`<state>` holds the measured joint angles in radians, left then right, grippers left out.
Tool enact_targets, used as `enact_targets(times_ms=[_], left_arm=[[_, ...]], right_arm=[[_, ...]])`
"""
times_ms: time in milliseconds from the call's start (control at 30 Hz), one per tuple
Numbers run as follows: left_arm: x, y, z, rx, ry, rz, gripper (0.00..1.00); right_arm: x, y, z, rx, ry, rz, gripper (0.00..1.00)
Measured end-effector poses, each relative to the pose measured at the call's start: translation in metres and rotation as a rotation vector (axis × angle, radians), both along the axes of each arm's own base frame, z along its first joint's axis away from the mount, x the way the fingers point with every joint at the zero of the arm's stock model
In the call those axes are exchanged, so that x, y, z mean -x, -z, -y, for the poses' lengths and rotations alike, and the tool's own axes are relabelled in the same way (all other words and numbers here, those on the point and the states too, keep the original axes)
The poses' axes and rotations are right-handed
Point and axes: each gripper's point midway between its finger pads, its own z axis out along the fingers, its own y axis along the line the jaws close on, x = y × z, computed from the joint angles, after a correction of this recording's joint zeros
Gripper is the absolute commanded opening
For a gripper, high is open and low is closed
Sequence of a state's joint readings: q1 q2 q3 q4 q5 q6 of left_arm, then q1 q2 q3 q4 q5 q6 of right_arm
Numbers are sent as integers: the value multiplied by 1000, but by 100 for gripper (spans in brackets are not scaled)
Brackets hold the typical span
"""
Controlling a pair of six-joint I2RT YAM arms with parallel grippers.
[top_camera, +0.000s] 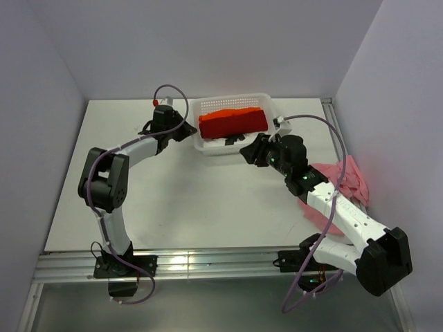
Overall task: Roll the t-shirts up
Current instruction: Place the rolled tshirt into the container
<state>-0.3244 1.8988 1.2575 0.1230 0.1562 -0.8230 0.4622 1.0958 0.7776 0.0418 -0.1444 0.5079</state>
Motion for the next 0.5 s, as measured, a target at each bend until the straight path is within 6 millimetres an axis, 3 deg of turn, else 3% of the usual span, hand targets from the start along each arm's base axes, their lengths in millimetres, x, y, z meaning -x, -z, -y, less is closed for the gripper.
enact_targets(times_ms=[167,500], left_arm=[[-7,0,23,13,29,3,0],[-24,0,113,113,86,21,0]], right_arm=[[5,1,13,-9,43,9,49],[7,-13,35,-43,115,42,49]])
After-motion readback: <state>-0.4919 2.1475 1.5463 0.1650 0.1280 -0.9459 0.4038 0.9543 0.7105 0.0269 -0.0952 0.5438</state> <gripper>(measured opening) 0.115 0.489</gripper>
